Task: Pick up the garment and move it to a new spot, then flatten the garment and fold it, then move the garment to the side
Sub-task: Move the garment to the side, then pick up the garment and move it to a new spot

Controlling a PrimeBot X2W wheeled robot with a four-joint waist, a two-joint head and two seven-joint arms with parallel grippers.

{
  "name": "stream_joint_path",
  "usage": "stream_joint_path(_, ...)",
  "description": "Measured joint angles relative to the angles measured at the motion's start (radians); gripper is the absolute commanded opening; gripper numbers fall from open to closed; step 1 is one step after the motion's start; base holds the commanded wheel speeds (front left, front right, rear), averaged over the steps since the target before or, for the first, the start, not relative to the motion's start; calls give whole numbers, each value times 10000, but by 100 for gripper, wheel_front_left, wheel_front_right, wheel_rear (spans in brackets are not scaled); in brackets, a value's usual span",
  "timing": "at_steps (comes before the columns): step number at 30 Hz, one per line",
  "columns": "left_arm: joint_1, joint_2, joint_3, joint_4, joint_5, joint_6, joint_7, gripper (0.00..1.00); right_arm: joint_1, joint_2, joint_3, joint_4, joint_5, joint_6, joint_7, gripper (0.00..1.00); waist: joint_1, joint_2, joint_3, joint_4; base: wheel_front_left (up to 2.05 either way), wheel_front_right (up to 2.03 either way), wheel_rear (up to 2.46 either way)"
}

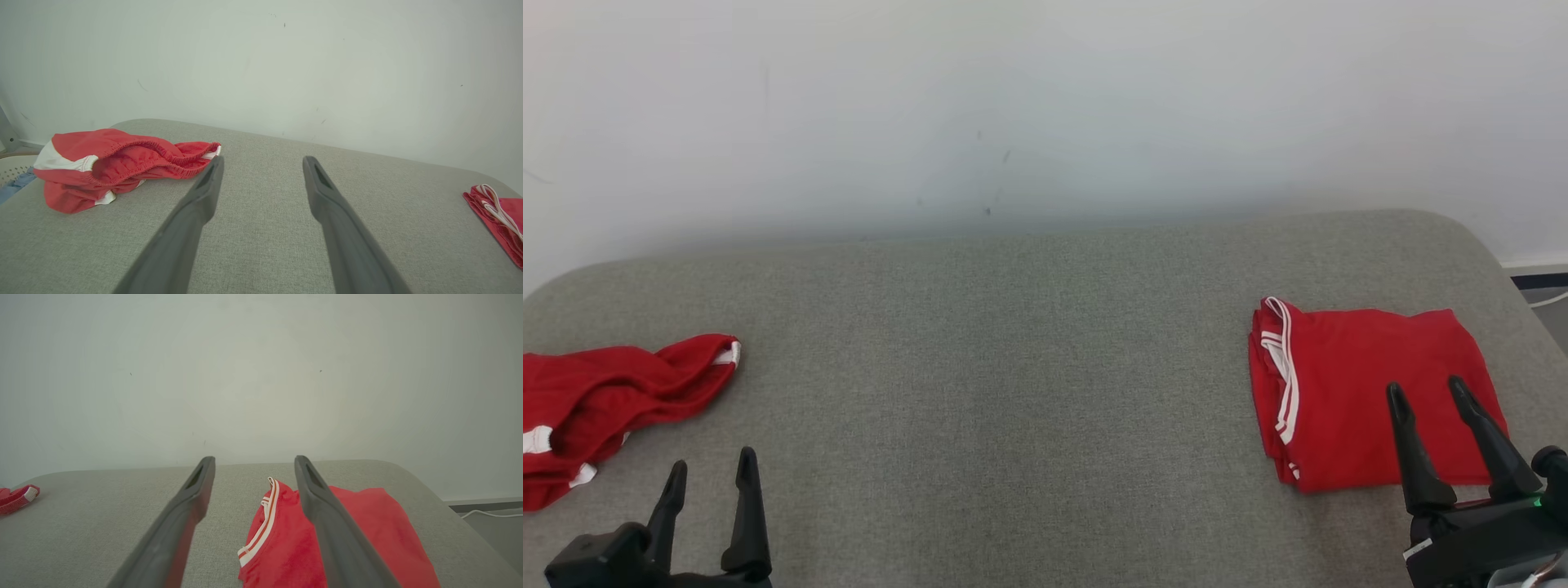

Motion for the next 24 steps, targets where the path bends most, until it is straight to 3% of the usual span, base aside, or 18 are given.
stream_joint_path(15,10,-12,25,88,-40,-2,0,100,37,180,-33,21,-2,-79,-6,100,0,0,-65,-49,0,0,0)
stream_joint_path(24,-108,84,6,217,-12,-13,88,100,198,123,-228,40,36,-81,-12,100,0,0,-45,255,0,0,0)
